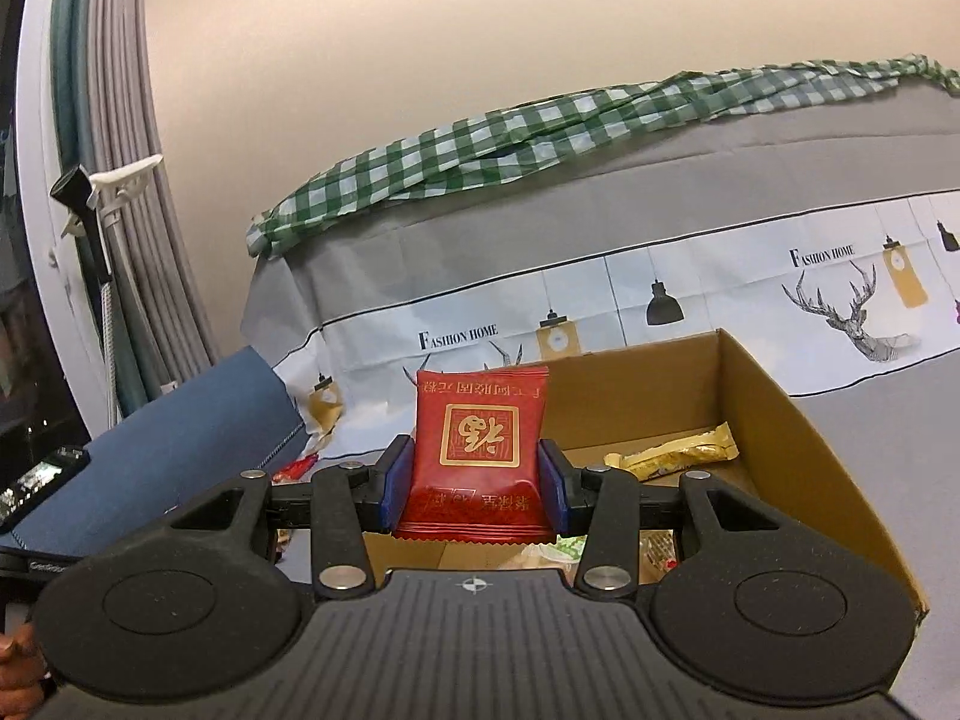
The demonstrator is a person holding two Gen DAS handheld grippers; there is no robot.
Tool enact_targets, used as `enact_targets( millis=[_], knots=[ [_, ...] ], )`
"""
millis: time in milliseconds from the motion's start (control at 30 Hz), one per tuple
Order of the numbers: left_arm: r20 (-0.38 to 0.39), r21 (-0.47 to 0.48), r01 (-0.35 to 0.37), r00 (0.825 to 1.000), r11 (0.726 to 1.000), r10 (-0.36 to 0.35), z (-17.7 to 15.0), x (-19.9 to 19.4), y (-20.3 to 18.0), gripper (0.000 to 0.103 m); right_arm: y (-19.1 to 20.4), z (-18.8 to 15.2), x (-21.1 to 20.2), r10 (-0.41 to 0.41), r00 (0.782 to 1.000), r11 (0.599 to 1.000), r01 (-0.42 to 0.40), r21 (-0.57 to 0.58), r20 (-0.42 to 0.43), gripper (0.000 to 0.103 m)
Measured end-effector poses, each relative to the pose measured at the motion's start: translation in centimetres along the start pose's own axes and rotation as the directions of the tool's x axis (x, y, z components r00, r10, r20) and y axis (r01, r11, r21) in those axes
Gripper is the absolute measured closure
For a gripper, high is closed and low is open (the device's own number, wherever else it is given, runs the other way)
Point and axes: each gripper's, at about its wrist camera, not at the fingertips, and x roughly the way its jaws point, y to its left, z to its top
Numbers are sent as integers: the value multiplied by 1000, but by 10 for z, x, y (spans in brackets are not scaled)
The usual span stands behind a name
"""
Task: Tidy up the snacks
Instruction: 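Lift both held snacks and carry them over the cardboard box, then lower both snacks into the box and open both tools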
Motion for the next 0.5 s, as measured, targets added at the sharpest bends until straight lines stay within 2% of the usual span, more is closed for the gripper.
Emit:
enact_targets(
  millis=[133, 500],
  knots=[
    [-17, -62, 61, 998, 996, -62, -7, 2, -17, 89, -11, 2, 3, -13, 1000, 999, 13, 49, 5, 57],
    [-54, -4, 203, 978, 979, -203, -13, 24, -108, 89, -40, 2, 3, -78, 997, 988, 76, 135, 11, 57]
  ],
)
